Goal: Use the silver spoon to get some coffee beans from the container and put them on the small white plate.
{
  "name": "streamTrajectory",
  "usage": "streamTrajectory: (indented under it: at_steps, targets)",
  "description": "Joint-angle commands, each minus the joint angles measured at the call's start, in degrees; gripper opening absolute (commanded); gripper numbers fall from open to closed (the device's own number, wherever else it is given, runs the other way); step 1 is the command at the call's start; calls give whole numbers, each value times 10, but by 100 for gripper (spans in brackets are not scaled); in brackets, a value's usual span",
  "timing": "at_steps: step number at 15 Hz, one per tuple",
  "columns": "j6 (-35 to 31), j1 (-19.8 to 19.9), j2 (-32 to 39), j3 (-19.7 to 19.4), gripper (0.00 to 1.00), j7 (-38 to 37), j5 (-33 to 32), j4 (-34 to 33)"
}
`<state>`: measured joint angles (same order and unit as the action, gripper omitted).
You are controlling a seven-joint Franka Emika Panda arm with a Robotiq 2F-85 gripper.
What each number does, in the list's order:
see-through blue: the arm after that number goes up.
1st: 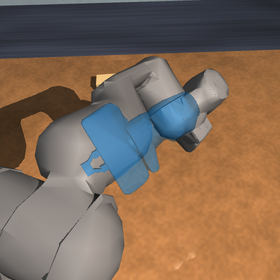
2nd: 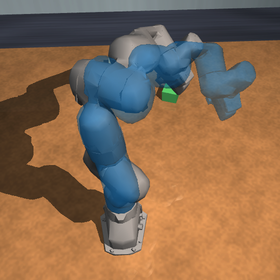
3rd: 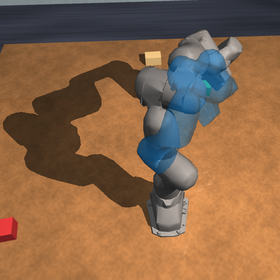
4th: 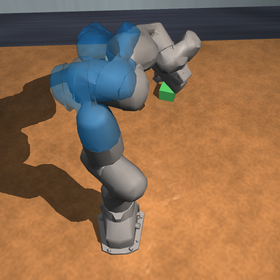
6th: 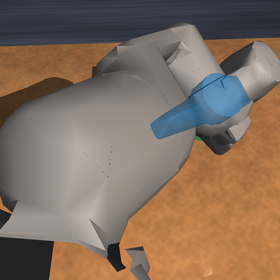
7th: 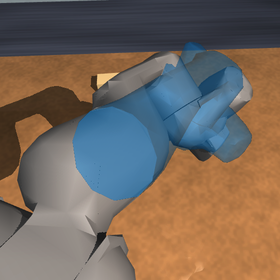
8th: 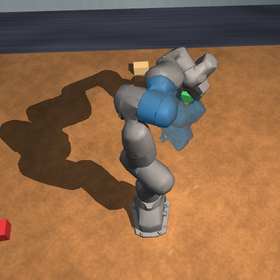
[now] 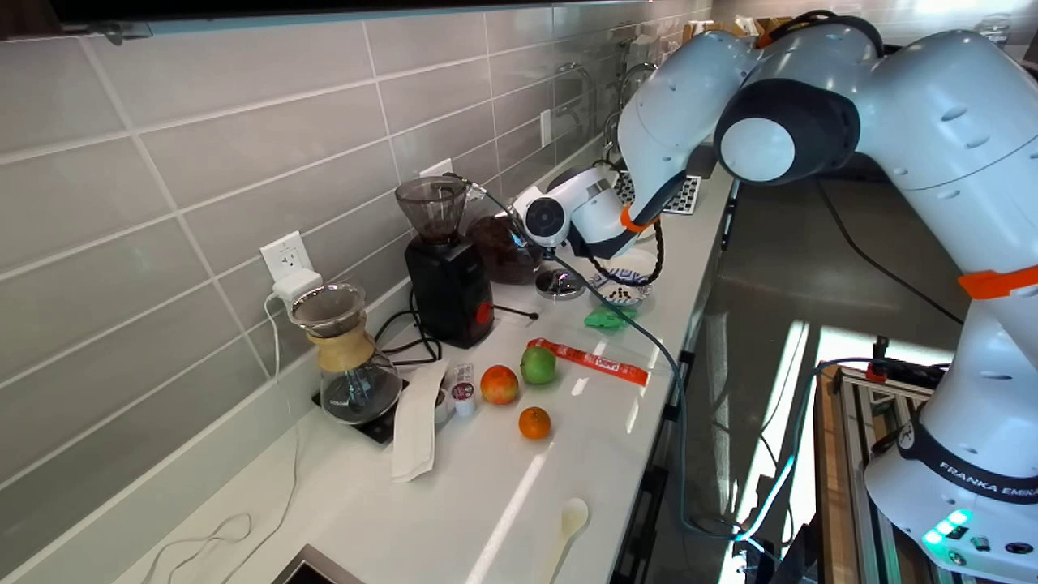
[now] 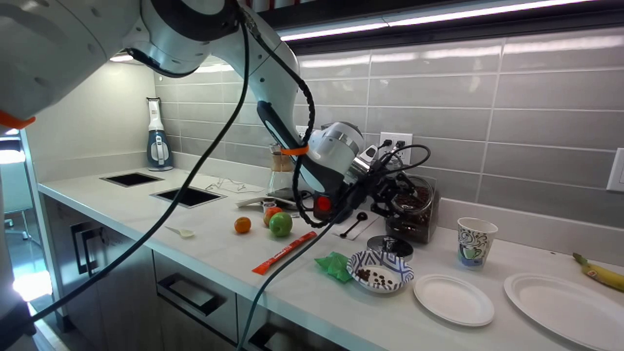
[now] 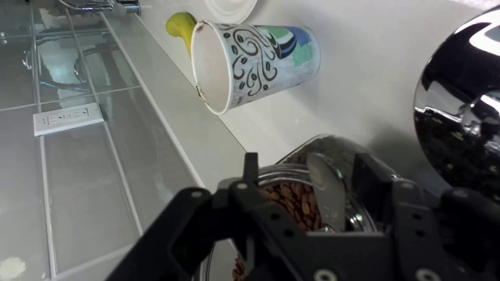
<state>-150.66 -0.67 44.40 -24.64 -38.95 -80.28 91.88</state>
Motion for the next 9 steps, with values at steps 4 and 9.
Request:
streamTrajectory:
  at_steps: [4, 9]
  targets:
    - [71, 39, -4, 65, 39, -19, -69, -3]
    - [76, 62, -6, 97, 5, -21, -78, -3]
